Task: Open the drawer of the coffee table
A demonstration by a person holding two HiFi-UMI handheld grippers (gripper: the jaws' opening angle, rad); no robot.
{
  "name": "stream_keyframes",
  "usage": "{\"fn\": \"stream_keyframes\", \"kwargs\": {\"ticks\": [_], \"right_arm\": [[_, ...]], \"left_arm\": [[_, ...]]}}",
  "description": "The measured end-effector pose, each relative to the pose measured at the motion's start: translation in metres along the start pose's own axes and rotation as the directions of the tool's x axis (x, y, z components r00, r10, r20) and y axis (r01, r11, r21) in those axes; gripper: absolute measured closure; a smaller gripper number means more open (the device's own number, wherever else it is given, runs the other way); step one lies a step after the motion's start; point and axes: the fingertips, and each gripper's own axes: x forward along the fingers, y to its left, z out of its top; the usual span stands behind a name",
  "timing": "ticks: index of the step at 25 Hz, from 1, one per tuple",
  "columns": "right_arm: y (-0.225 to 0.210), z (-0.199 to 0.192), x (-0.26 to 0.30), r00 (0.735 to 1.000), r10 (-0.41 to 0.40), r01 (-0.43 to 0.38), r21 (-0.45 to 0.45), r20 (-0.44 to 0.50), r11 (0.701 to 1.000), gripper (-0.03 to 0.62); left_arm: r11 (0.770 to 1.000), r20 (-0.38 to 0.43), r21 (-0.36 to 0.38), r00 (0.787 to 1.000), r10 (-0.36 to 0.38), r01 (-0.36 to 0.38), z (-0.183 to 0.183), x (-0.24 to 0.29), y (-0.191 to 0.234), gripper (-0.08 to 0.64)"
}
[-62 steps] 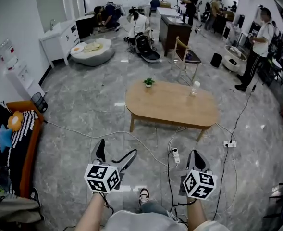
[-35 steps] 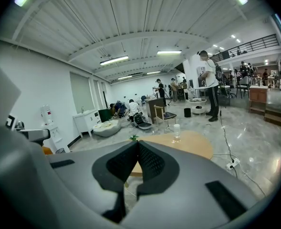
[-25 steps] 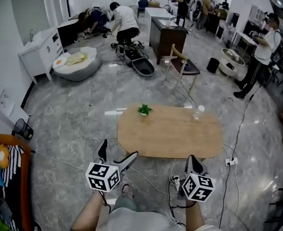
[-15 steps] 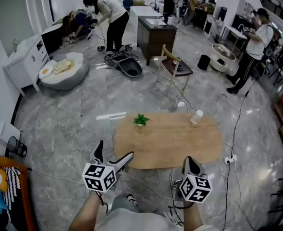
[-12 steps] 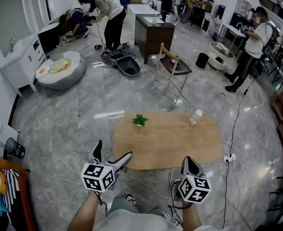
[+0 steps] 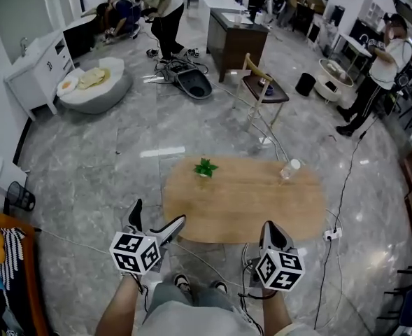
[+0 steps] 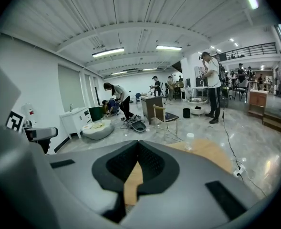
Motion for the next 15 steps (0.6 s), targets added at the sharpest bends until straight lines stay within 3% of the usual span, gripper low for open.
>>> {"fn": "stream_keyframes", "kwargs": {"ticks": [5,9,15], "right_arm": [[-0.001,0.008,0.005,0.999,0.053,-0.053,0.051,0.001,0.997,0.592],[0.003,0.008,0.018,0.997,0.078,-0.078,0.038,-0.007,0.996,0.592],[0.009,-0.056,0.048,0.989,0.098,-0.100,-0.011,-0.109,0.995,0.592]], "left_arm": [[1.000,0.001,0.004,1.000,0.013,-0.013,-0.004,0.002,-0.004,-0.015],[1.000,-0.019,-0.005,1.000,0.021,-0.021,-0.018,0.001,-0.004,-0.015],[0.996,-0.082,-0.072,0.995,0.055,-0.061,-0.082,0.008,0.020,-0.015]]}}
